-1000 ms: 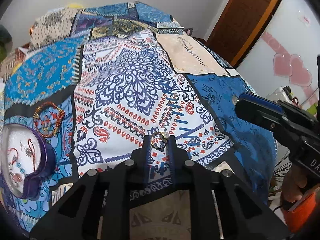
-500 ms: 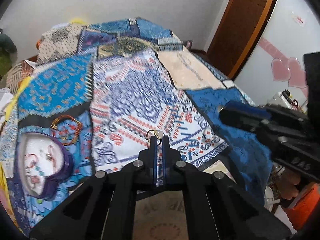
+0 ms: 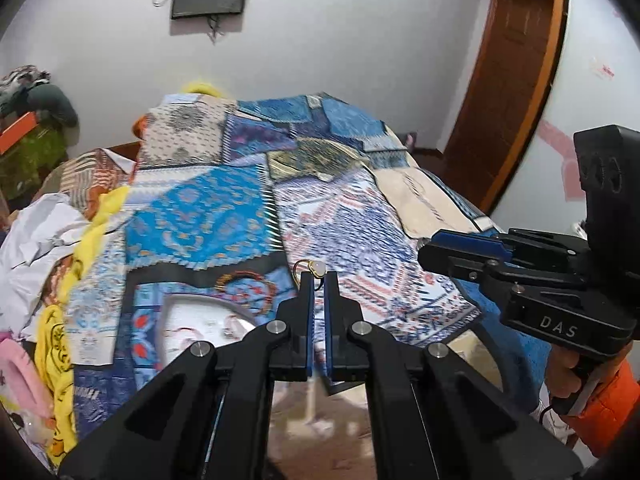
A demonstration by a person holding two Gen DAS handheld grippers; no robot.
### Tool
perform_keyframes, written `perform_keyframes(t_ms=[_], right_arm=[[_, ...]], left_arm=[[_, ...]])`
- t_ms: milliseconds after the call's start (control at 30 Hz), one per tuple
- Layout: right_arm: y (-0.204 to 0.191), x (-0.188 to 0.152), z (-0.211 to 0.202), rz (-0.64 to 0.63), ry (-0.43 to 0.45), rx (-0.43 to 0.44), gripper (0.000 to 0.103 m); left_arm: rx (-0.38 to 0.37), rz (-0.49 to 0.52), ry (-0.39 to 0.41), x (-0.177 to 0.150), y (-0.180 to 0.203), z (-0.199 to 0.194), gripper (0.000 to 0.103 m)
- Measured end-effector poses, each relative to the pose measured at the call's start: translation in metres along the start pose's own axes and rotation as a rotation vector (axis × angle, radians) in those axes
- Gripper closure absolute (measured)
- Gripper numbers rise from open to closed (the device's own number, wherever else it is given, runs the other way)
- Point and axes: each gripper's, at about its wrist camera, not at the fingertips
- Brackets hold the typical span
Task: Organize jewelry
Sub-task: 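Carry both held rings in the grippers over the heart tin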
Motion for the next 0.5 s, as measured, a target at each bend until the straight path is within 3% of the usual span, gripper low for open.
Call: perform_keyframes(t_ms=[233, 500], right_arm=[[-0.036, 0.029, 0.018, -0.061, 0.031, 0.063, 0.083], [-0.064, 0.037, 0.064, -0.098, -0.035, 0.144, 0.083]], left_arm=[[0.042, -0.063, 0.046, 0.011, -0.047, -0.026, 0.101], [0.056, -0.115, -0.029, 0.0, -0.089, -0.012, 0.101]])
Point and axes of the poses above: each gripper's, at about its wrist camera, not at the fingertips, and z roughly the way its jaws point, y to its right, x to its top, and after that the axes turned 15 degrees about -z, right-handed
